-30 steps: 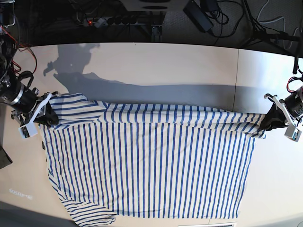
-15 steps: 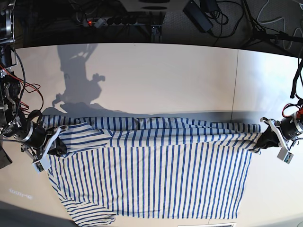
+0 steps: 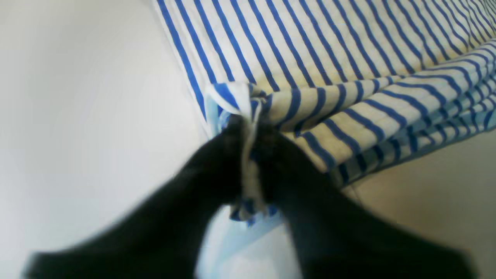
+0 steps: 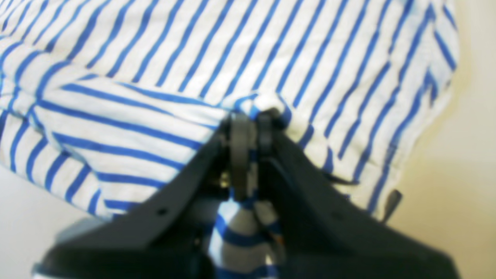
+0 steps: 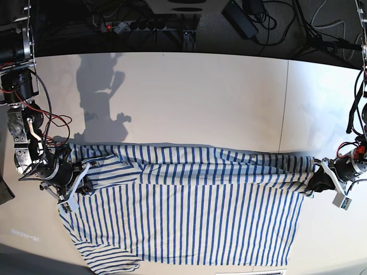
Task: Fold the T-shirt properly
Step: 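Lift both shoulder corners and drag them toward the hem, folding the shirt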
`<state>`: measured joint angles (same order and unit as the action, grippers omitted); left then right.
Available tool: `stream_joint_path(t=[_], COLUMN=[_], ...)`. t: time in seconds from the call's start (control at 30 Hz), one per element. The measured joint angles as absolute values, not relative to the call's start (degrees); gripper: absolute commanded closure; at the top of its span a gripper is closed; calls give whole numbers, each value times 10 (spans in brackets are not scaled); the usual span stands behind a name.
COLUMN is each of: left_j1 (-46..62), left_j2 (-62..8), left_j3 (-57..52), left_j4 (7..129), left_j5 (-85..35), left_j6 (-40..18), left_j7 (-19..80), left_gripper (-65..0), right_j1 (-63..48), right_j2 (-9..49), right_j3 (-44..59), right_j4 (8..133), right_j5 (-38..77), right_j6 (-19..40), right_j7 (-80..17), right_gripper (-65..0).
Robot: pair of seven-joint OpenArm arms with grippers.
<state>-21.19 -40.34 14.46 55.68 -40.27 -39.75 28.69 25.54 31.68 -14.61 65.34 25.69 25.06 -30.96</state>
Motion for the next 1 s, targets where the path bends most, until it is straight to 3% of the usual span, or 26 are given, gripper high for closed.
stream_joint_path(t=[0.07,0.1,0.43,0.5,0.53,0.6,0.7,1.0], left_j1=[-213,-213,-283,-287,-286,-284,-283,-282], left_j2=[-403,-403,-405,-405,-404,-398,-375,-290], left_j3=[145,145,144,144,144,144,144,143], left_j4=[556,556,558,565,566,566,566,531], left_j5=[-392,-388,-423,-433,-435,-425,-411,-326], left_j6=[-397,-397,-364,-364,-364,-365,-364,-246], left_j7=[287,287,355,355,356,358,360,395], left_gripper=[-351,-355,-352,-306,-248,-114,-12,-11], right_j1=[256,256,299,302,301,299,298,298], right_j2=[316,316,314,314,312,305,294,266], right_j3=[-146,-146,-137,-137,-137,-137,-137,-136], right_j4=[653,653,654,654,653,645,625,508], right_j5=[242,241,281,281,277,257,250,205], right_j6=[250,250,250,250,250,250,250,250], right_j7=[-290,-283,-283,-283,-286,-286,-286,-251], right_gripper=[-373,-437,-442,-367,-269,-7,0,0])
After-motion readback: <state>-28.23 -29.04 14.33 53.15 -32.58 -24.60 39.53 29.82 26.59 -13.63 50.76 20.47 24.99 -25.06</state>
